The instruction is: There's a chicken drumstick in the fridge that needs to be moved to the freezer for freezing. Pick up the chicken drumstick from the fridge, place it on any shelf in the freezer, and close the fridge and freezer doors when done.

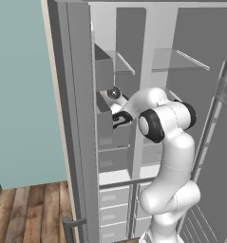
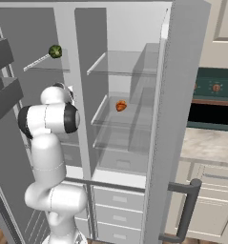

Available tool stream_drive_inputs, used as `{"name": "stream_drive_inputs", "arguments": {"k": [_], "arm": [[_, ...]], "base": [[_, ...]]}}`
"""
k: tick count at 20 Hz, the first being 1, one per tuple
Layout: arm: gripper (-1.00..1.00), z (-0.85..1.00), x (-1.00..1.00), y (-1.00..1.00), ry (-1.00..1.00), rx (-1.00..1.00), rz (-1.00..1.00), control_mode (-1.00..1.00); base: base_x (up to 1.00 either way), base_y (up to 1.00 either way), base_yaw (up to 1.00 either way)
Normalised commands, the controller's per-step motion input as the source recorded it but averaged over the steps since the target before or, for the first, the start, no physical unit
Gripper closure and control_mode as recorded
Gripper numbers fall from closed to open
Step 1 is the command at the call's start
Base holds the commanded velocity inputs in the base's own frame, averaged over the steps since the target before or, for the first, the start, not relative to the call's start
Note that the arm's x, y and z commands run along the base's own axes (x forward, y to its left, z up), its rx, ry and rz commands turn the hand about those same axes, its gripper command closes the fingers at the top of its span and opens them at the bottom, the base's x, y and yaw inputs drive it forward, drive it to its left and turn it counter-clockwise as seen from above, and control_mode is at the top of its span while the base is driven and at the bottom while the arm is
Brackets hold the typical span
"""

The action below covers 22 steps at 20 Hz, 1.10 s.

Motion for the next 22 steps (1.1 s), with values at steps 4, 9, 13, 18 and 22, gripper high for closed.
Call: {"name": "stream_drive_inputs", "arguments": {"k": [4, 9, 13, 18, 22], "arm": [[-1.0, 0.0, -0.29, 0.0, -0.03, 0.0, -0.04, -1.0], [-1.0, 0.0, -0.46, 0.0, -0.09, 0.0, -0.04, -1.0], [-1.0, 0.0, -0.43, 0.01, -0.05, 0.0, -0.02, -1.0], [-1.0, 0.08, -0.49, 0.0, -0.01, 0.01, 0.0, -1.0], [-1.0, 0.14, -0.65, -0.01, 0.0, 0.02, 0.0, -1.0]], "base": [[0.0, 0.0, 0.0], [0.0, 0.0, 0.0], [0.0, 0.0, 0.0], [0.0, 0.0, 0.0], [0.0, 0.0, 0.0]]}}
